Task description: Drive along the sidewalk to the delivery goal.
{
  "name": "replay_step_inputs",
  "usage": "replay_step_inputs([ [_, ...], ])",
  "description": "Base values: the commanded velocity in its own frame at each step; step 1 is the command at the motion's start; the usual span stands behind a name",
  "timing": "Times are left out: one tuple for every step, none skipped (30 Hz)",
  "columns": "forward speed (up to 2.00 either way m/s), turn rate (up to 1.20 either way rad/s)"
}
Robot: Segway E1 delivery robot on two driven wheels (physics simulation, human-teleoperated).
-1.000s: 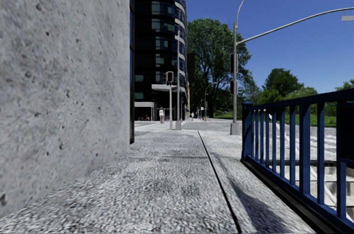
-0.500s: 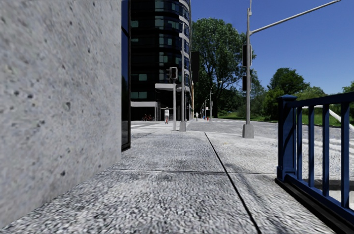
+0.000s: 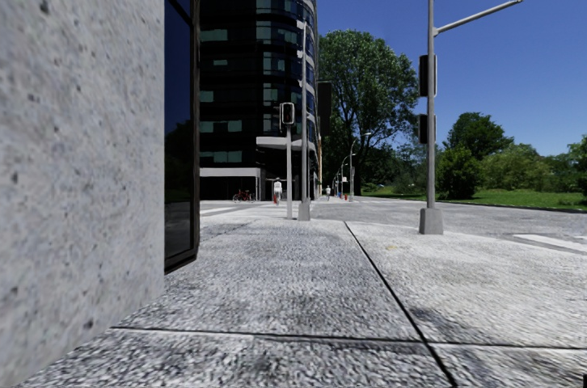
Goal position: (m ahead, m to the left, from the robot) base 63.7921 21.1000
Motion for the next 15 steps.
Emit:
replay_step_inputs([
  [2.00, 0.00],
  [2.00, 0.00],
  [2.00, 0.00],
  [2.00, 0.00],
  [2.00, 0.00],
  [2.00, 0.00],
  [2.00, 0.00],
  [2.00, 0.00],
  [2.00, 0.00],
  [2.00, 0.00],
  [2.00, 0.00],
  [2.00, 0.00],
  [2.00, 0.00],
  [2.00, 0.00],
  [2.00, 0.00],
])
